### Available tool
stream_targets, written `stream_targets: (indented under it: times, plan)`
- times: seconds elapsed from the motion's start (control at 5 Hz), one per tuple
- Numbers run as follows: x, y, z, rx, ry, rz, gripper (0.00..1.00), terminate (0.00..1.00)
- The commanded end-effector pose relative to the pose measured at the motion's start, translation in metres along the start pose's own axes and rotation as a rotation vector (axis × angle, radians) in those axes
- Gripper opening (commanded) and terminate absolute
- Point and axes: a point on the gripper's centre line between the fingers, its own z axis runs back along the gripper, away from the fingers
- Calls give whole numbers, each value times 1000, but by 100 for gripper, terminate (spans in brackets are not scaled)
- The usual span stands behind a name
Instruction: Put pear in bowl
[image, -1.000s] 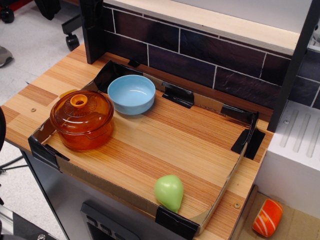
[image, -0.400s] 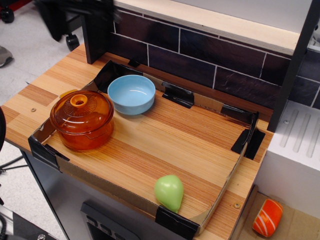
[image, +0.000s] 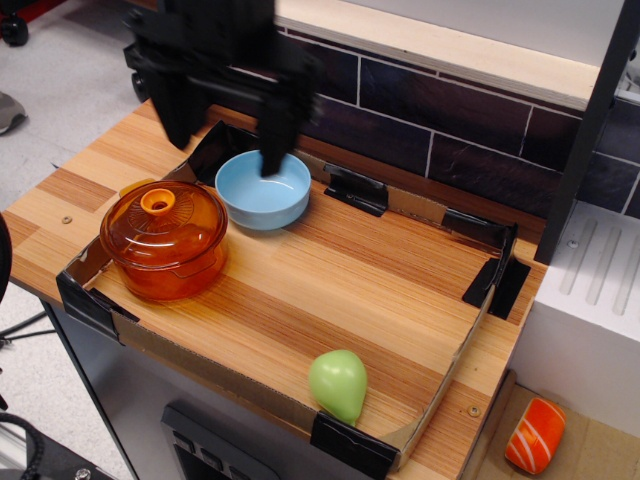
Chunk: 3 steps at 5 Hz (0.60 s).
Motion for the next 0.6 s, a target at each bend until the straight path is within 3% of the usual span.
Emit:
stream_targets:
  times: [0.0,0.4]
  plan:
    - [-18,-39,-22,22,5,-55,100,0]
    - [-30,-55,-57,38,25,-48,100,0]
